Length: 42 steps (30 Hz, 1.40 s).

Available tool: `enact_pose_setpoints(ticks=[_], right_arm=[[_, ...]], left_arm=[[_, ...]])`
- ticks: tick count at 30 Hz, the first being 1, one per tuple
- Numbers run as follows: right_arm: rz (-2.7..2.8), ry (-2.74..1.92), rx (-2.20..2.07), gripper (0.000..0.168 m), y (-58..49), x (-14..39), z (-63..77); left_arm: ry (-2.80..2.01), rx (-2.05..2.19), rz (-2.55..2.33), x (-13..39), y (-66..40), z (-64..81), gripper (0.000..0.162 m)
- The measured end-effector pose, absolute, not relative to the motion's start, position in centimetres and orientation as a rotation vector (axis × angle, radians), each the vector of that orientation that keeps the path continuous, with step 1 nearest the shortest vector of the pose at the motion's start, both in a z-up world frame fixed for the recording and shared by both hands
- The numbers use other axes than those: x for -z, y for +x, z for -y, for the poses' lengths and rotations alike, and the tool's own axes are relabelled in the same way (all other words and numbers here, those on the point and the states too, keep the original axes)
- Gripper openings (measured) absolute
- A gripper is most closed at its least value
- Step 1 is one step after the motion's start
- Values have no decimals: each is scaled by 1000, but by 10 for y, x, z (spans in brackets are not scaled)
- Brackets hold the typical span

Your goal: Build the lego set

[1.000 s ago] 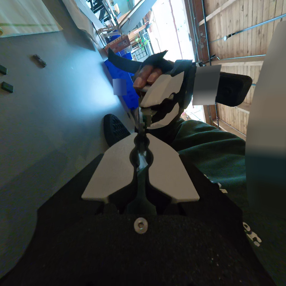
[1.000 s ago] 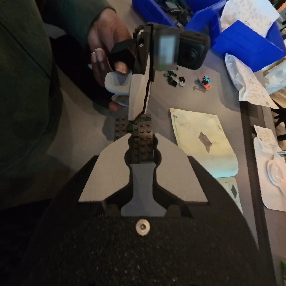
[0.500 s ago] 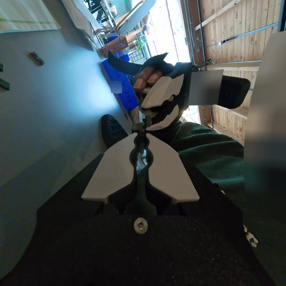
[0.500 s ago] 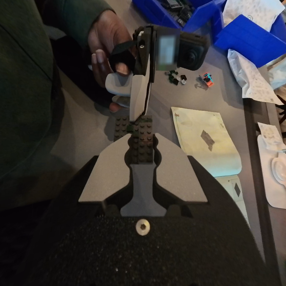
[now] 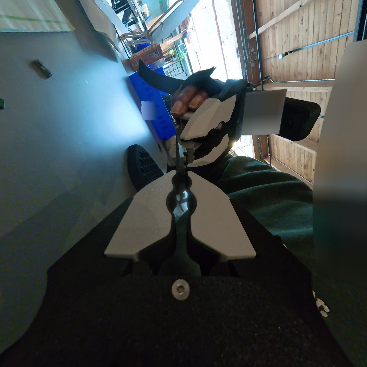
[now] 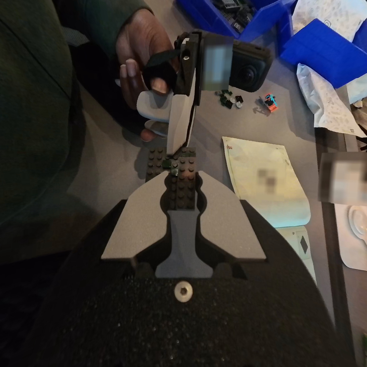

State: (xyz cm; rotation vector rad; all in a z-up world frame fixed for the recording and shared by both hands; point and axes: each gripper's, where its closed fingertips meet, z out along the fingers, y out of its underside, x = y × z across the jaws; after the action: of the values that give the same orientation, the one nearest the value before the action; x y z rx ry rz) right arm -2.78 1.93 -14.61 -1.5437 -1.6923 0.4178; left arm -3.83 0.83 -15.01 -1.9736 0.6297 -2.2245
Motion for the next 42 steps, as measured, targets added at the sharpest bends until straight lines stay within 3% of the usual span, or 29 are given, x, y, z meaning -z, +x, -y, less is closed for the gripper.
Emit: enact_pose_setpoints(ticks=[14, 19, 42], right_arm=[[1638, -1582, -426, 22, -29, 148, -22], [1595, -1615, -435, 30, -30, 150, -26], [1459, -1688, -501, 26, -29, 146, -35]], left_arm=[[-1968, 2222, -591, 153, -39, -12, 5], [-1963, 2212, -568, 153, -39, -16, 5], [-1947, 2245, -502, 151, -38, -22, 5]])
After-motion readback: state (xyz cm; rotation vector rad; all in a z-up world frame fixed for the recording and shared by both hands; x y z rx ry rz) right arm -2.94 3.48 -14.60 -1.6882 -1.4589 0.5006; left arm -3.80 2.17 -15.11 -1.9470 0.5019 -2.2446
